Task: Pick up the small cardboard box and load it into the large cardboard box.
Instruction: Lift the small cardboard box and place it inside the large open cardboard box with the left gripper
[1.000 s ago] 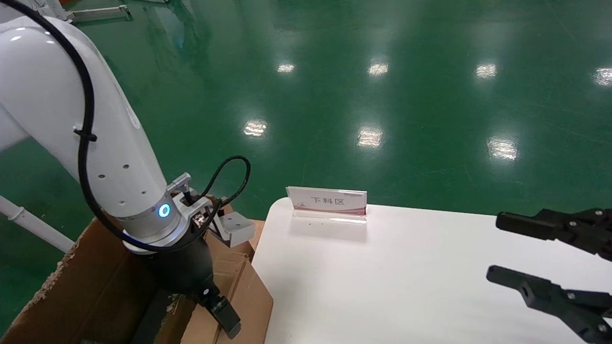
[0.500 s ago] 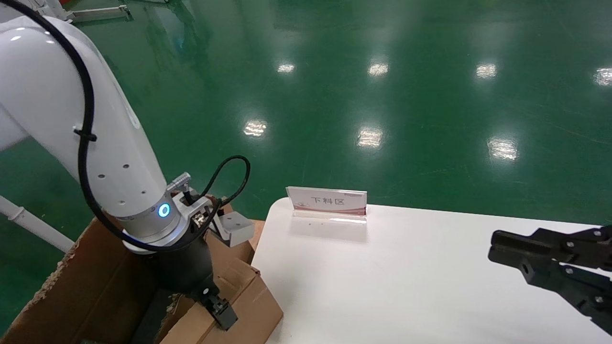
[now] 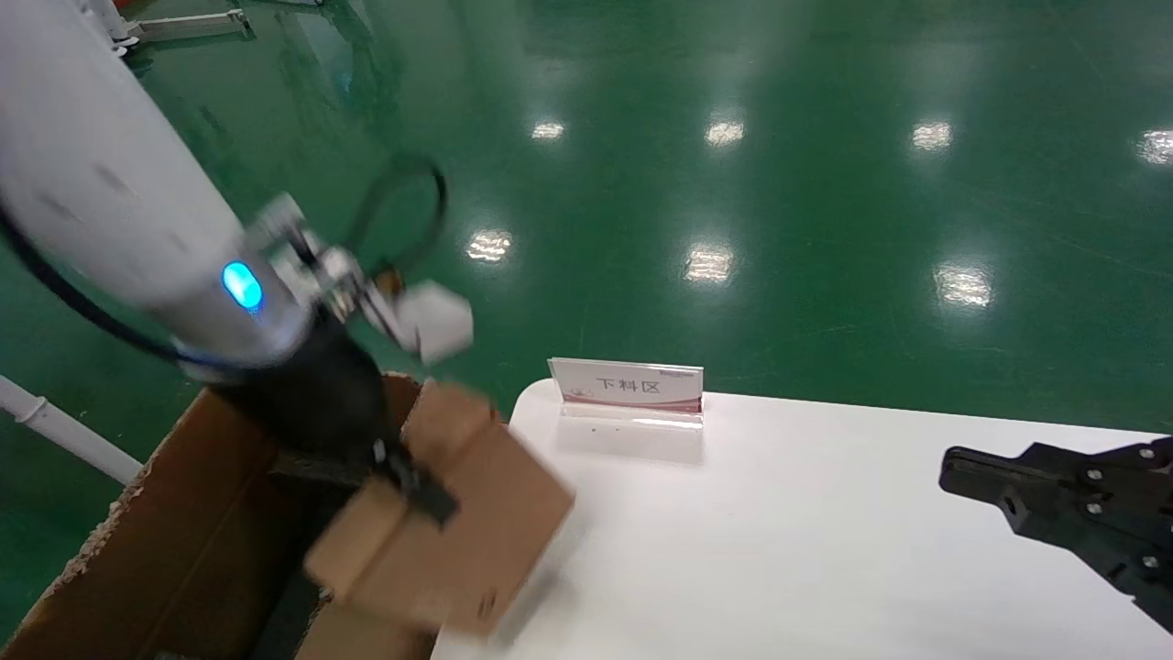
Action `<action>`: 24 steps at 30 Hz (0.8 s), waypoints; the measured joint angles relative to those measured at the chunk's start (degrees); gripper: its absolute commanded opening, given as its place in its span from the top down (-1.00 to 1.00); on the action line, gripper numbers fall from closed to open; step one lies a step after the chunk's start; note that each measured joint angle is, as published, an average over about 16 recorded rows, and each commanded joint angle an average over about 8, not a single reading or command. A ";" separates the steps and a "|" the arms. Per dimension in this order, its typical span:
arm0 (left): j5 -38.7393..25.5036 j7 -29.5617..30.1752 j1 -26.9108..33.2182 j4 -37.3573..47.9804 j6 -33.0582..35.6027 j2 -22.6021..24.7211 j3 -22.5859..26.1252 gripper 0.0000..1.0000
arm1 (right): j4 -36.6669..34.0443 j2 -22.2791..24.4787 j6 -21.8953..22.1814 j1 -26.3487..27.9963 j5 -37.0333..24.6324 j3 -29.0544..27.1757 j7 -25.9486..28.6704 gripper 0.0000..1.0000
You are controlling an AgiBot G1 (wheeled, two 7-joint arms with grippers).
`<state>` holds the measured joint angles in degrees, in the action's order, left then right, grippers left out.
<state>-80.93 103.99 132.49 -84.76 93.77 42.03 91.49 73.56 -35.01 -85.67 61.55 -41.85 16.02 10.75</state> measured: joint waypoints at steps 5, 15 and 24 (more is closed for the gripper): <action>-0.73 -3.37 6.36 -0.02 0.42 -2.84 -4.64 1.00 | 0.00 0.00 0.00 0.00 0.00 0.00 0.00 -1.00; -2.97 -11.09 15.83 -0.03 1.06 -8.97 -11.64 1.00 | 0.00 0.00 0.00 0.00 0.00 0.00 0.00 -1.00; -4.41 -13.31 22.04 -0.02 3.57 -9.80 -7.57 1.00 | 0.00 0.00 0.00 0.00 0.00 0.00 0.00 -1.00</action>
<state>-85.34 90.68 154.53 -84.78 97.34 32.24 83.92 73.56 -35.01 -85.67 61.55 -41.85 16.02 10.75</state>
